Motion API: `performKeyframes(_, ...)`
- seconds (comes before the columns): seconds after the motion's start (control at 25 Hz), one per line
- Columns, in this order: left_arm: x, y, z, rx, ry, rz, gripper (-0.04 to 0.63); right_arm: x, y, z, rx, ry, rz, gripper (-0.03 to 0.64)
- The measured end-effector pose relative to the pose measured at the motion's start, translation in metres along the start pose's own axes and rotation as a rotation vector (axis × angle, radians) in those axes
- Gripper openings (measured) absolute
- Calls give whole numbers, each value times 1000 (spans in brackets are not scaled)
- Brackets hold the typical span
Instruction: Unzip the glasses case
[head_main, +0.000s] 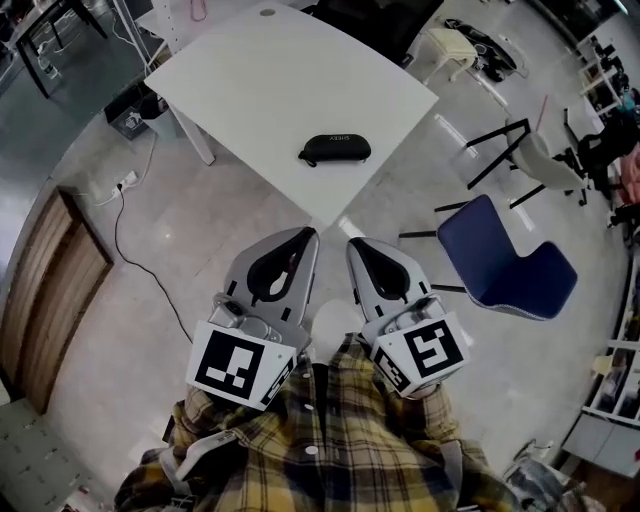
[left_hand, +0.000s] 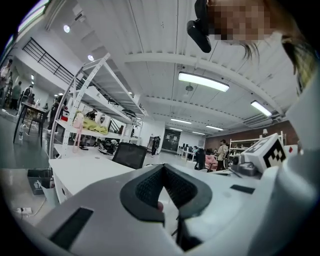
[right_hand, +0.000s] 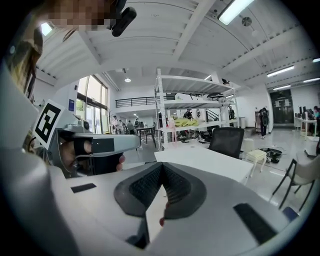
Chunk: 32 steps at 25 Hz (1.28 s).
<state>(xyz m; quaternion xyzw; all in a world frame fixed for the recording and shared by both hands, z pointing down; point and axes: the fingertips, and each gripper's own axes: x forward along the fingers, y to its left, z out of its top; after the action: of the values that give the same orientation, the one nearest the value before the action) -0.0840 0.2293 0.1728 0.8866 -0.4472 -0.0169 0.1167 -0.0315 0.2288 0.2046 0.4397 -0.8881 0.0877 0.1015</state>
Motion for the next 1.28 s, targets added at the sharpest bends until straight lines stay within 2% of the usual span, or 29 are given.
performKeyframes(0.28,49,22,0,3,21,-36,8,33,-40,2,29,13,-40,-2)
performKeyframes(0.88,213,71,29,28,35,52,8,123,-202,40,16,46,22,-2)
performKeyframes(1.12,247,86,28,14,65,82,8,144,-234,46,17,62,47,-2)
performKeyframes(1.28,261,88,26,4,77,61,8,151,-242,41,32,79,51,-2)
